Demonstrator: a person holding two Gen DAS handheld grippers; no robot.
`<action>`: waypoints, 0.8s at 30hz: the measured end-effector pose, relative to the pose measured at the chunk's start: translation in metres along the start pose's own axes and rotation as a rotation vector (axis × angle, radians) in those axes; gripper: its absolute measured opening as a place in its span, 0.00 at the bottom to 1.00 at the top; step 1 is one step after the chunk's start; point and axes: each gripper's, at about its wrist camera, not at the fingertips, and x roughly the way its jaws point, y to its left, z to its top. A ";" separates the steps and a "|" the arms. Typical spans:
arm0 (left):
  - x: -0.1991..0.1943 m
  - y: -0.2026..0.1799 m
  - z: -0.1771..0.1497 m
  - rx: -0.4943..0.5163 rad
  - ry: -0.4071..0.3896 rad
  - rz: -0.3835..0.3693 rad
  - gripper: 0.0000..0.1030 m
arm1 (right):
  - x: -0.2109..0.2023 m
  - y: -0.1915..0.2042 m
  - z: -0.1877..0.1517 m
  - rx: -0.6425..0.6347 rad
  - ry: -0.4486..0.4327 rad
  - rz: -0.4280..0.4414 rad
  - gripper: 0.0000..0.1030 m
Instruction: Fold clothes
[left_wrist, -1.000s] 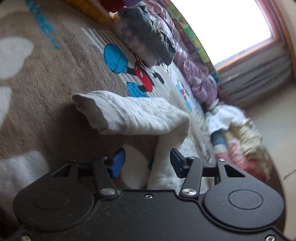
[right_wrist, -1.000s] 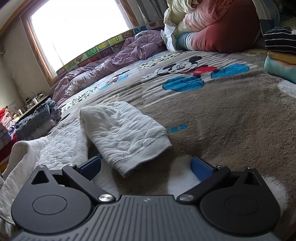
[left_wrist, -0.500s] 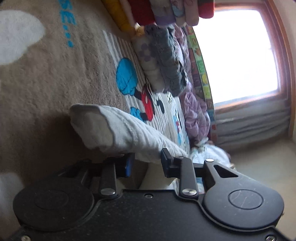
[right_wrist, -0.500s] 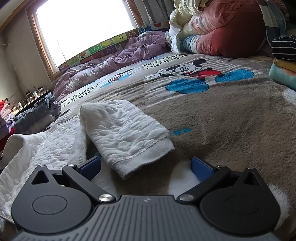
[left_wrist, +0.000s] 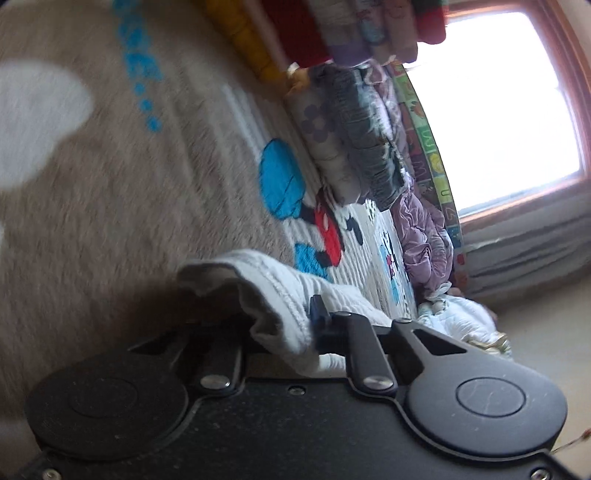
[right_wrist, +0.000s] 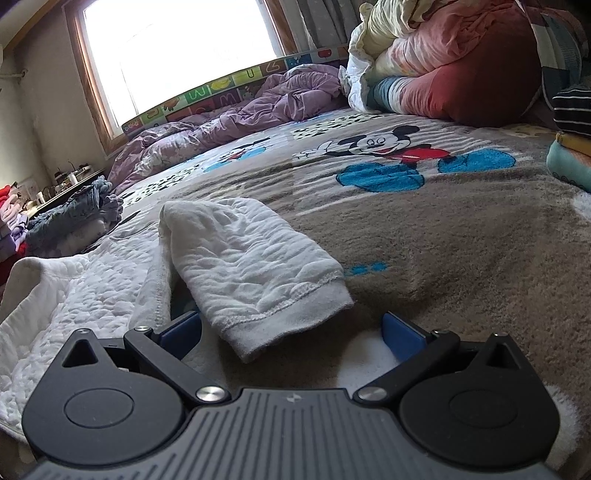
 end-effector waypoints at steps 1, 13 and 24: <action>-0.002 -0.008 0.002 0.076 -0.029 0.005 0.11 | 0.000 0.000 0.000 -0.001 0.000 -0.001 1.00; 0.004 -0.059 0.021 0.744 -0.222 0.030 0.08 | 0.002 0.003 -0.001 -0.023 -0.001 -0.013 1.00; 0.044 -0.077 0.049 0.997 -0.147 -0.008 0.07 | 0.004 0.007 -0.002 -0.050 -0.004 -0.032 1.00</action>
